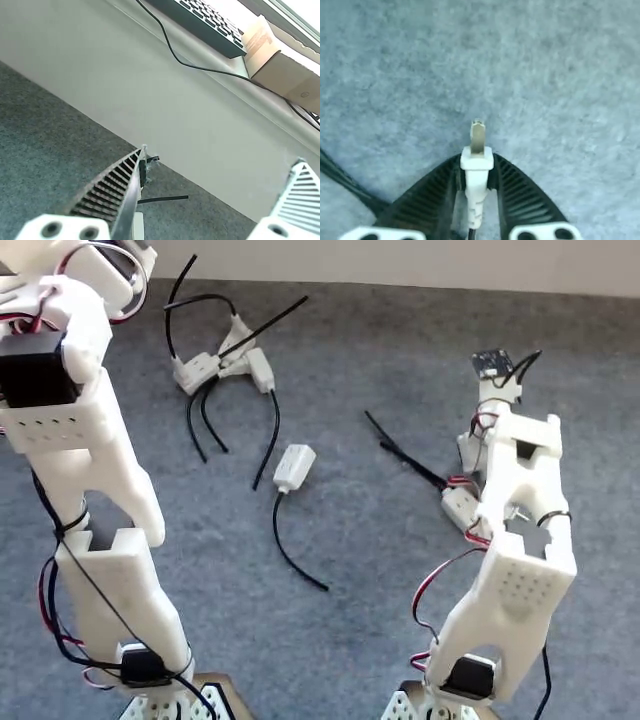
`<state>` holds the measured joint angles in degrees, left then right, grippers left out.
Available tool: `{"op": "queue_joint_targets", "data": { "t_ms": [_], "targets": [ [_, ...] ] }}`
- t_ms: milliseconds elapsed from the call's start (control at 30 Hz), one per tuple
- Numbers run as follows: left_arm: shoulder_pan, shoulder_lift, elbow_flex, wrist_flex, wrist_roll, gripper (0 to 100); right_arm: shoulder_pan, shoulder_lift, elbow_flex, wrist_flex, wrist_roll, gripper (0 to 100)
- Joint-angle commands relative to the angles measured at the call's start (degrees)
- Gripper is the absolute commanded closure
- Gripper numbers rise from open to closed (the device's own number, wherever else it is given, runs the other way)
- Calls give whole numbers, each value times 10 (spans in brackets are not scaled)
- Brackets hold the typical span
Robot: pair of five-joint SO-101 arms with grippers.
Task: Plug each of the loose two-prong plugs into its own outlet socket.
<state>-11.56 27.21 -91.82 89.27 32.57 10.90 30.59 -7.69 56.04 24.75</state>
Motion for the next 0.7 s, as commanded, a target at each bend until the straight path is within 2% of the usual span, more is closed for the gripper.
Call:
{"op": "queue_joint_targets", "data": {
  "t_ms": [0, 167, 500, 600, 667],
  "targets": [
    [7, -3, -5, -6, 4, 582, 7, -8, -95, 65, 6, 929],
    [7, -3, -5, -8, 4, 582, -17, -9, -270, 194, 6, 929],
    [7, -2, -5, -9, 4, 582, -116, -8, -587, 444, 4, 929],
    [7, -2, -5, -8, 4, 582, -130, -10, -639, 451, 4, 938],
    [7, -2, -5, -8, 4, 582, -131, -10, -668, 451, 4, 980]
  ]
}}
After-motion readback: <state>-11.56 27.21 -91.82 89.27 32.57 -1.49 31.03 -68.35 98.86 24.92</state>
